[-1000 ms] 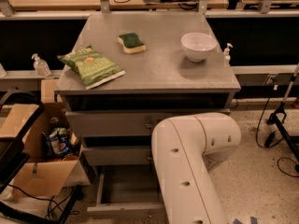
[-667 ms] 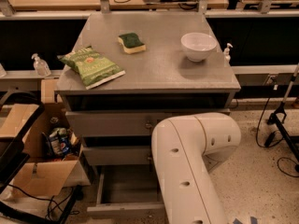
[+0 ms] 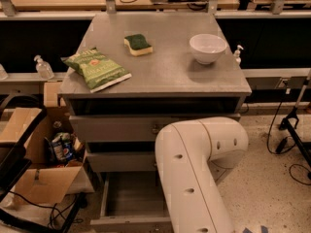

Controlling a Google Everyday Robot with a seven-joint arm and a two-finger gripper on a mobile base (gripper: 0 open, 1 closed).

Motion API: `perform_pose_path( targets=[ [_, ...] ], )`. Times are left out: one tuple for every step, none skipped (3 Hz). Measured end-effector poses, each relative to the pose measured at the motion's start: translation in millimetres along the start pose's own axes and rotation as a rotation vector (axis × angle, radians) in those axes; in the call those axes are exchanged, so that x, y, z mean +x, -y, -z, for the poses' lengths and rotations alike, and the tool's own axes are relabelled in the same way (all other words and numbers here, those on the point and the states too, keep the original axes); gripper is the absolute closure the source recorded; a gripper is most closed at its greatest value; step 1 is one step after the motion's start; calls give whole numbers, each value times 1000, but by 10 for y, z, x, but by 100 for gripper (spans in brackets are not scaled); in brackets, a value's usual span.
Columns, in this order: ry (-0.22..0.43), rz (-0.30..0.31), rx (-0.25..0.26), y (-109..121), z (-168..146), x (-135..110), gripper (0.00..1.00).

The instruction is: Open bottom drawer

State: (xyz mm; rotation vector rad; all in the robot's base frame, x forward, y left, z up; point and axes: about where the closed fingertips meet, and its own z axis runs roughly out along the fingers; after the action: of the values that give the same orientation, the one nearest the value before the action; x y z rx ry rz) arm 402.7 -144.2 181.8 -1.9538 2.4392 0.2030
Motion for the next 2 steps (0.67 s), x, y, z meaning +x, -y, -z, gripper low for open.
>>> perform_pose_path(
  targets=[
    [0,0,0,-4,38,-3,100],
    [0,0,0,-4,38,-3,100]
  ],
)
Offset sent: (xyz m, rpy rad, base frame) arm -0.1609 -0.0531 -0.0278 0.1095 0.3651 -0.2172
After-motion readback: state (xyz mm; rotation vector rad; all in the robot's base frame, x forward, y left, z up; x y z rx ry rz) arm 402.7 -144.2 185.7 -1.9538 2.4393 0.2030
